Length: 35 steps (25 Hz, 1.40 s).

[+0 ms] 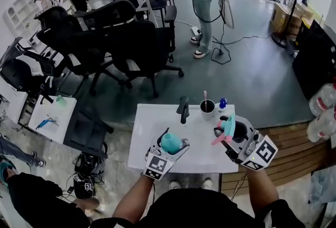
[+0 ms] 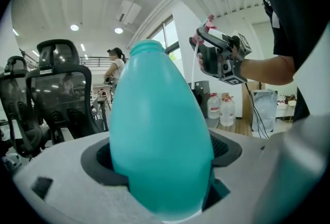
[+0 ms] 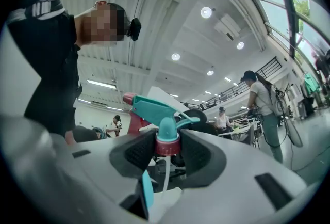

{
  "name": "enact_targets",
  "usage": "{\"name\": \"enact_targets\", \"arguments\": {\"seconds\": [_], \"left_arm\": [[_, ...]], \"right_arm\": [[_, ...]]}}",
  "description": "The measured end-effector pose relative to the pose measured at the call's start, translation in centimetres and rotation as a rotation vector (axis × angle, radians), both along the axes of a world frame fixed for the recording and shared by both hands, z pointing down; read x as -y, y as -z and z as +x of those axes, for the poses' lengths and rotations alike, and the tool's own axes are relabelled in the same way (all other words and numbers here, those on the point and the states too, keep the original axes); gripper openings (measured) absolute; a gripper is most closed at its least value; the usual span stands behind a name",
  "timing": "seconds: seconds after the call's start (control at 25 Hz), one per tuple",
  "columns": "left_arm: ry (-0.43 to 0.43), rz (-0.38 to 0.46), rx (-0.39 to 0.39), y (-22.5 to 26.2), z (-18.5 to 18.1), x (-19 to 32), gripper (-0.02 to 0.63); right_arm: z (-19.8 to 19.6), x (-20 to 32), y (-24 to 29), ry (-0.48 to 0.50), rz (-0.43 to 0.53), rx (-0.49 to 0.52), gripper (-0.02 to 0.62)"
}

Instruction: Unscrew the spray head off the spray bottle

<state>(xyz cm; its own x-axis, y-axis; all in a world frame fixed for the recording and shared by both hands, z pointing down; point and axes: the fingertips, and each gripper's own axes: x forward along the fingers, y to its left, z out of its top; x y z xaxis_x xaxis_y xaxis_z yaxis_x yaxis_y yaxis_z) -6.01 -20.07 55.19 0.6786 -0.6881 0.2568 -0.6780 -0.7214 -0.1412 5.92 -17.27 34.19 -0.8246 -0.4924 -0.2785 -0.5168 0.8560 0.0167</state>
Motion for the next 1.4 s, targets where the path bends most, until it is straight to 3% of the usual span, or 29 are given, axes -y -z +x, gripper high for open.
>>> {"name": "enact_targets", "arguments": {"seconds": [0.48, 1.04, 1.4], "left_arm": [[0.144, 0.082, -0.033, 3.8, -1.9, 2.0, 0.46], [0.168, 0.096, -0.097, 5.4, -1.5, 1.4, 0.46], [0.198, 0.089, -0.105, 4.8, -2.3, 1.0, 0.46]], "right_arm": [[1.0, 2.2, -9.2, -0.174, -0.139, -0.154, 0.152], [7.8, 3.2, -13.9, -0.534, -0.221, -0.202, 0.152], [8.1, 1.9, -14.3, -0.587, -0.232, -0.194, 0.152]]}}
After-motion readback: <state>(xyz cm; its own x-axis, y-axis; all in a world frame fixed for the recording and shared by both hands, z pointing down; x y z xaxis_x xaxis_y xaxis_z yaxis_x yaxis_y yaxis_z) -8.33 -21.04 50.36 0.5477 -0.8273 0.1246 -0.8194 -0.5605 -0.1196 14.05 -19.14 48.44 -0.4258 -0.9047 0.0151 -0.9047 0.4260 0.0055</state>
